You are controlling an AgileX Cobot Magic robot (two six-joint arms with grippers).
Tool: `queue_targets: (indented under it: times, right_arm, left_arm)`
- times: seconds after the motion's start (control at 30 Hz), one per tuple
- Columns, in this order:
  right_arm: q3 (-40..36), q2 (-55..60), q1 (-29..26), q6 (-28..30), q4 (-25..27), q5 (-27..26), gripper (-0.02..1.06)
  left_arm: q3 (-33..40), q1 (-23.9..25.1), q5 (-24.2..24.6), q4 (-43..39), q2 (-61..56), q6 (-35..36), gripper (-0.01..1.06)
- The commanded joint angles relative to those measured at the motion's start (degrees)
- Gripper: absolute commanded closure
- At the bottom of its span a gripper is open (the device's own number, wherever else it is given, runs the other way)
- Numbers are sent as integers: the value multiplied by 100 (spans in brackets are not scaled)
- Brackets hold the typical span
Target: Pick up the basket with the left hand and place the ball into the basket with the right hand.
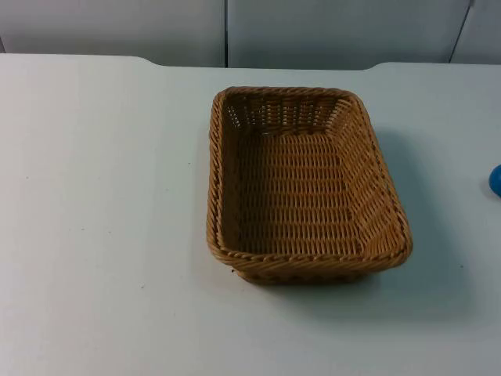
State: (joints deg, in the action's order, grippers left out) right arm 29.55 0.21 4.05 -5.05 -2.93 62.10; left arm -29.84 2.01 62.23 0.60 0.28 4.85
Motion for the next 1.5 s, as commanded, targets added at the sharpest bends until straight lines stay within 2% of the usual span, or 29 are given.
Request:
queue_targets:
  times: [0.0,0.27,0.43,0.77,0.9,1.03,1.2,1.27,1.47]
  right_arm:
    - [-34,-21,-25,7,19,-22,0]
    - [-34,-21,-25,7,19,-22,0]
    - [-34,-21,-25,7,19,-22,0]
    - [-34,-21,-25,7,19,-22,0]
    - [-34,-21,-25,7,19,-22,0]
    - [-34,-21,-25,7,19,-22,0]
    - [-34,-21,-25,7,19,-22,0]
    - [-34,-21,-25,7,19,-22,0]
    - [-34,-21,-25,7,19,-22,0]
  left_arm:
    - [47,27,-65,95,-28,21,9]
    - [-173,27,-65,548,-28,21,9]
    - [-759,27,-65,575,155,21,9]
    - [-1822,27,-398,504,1307,-35,9]
    - [-2025,27,-411,517,1849,-163,9]
    - [-2090,27,-626,552,2410,-192,9]
    - [-2090,27,-1098,977,3134,-572,9]
    - [-2090,27,-1416,1478,3629,-945,9]
    - [-2090,27,-1874,2656,4563,-1926,9]
